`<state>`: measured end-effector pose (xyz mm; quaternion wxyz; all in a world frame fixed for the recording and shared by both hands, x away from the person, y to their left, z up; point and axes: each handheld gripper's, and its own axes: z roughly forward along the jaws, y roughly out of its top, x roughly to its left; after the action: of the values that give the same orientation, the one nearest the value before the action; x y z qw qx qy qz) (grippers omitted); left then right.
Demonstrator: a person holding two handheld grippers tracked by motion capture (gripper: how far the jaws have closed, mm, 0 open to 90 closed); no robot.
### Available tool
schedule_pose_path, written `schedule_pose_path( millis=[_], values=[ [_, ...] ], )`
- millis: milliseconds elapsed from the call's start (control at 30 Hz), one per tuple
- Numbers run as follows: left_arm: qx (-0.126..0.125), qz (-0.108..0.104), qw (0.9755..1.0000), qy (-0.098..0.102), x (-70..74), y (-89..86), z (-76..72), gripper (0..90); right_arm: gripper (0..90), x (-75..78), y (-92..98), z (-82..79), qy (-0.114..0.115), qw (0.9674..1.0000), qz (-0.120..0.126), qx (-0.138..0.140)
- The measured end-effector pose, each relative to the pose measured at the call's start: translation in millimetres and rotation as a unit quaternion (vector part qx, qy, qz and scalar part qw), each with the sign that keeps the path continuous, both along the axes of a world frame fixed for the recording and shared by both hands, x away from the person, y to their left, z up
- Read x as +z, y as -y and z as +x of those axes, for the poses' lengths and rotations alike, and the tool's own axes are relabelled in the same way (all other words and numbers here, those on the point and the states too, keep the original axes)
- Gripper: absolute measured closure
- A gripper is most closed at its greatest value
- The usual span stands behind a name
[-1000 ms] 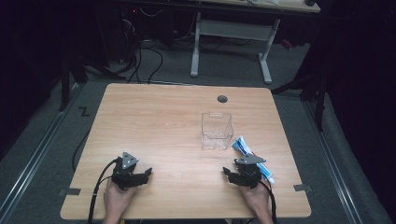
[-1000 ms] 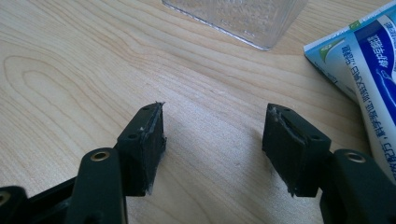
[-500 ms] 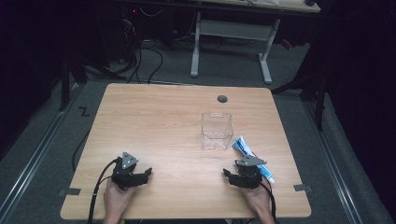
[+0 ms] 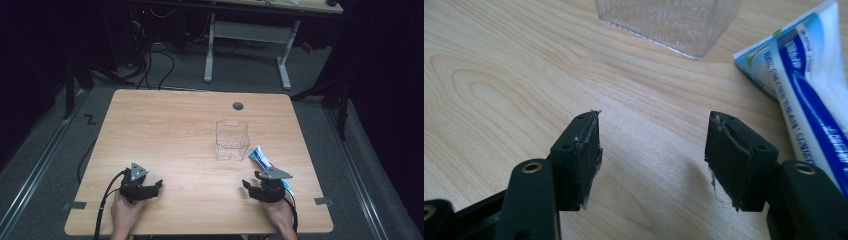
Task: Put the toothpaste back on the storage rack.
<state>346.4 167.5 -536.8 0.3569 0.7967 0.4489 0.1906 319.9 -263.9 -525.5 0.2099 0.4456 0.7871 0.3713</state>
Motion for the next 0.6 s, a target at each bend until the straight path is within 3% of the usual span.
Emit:
schedule_pose_path(
  millis=[600],
  values=[
    [0.001, 0.000, 1.0000, 0.000, 0.0, -0.1, 0.0, 23.1, 44.1, 8.6, 9.0, -10.0, 0.012, 0.9999, -0.006, -0.003]
  ],
)
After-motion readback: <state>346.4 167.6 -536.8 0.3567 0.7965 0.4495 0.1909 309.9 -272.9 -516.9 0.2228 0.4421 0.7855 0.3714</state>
